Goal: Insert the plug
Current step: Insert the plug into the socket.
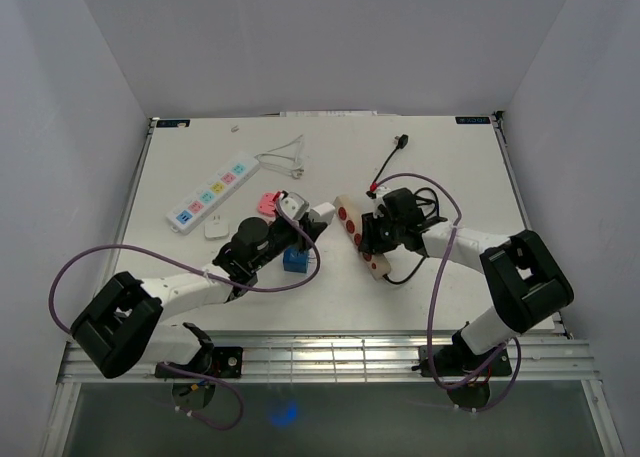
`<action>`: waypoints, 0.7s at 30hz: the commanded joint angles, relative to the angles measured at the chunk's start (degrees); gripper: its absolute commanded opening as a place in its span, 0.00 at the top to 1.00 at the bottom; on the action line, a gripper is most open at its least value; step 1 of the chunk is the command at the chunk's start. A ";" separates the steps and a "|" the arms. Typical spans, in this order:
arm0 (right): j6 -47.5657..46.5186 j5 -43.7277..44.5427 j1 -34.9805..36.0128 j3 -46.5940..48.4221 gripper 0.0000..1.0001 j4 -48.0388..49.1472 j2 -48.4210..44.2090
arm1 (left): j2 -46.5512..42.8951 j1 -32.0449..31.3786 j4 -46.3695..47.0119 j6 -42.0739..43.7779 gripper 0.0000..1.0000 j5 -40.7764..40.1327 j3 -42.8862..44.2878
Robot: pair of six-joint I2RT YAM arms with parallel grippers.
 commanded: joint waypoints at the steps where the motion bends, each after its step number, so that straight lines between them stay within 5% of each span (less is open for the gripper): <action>1: 2.01 -10.08 0.00 -4.83 0.82 2.96 -3.35 | 2.17 0.05 4.43 4.39 1.00 5.06 1.10; 13: 6.58 -25.11 -3.25 -10.74 0.88 11.40 1.20 | 11.31 0.05 2.42 10.46 1.00 7.62 5.49; 21: 5.62 -22.05 -3.25 -10.74 0.89 10.00 0.07 | 14.92 0.32 1.81 11.35 1.00 4.28 7.42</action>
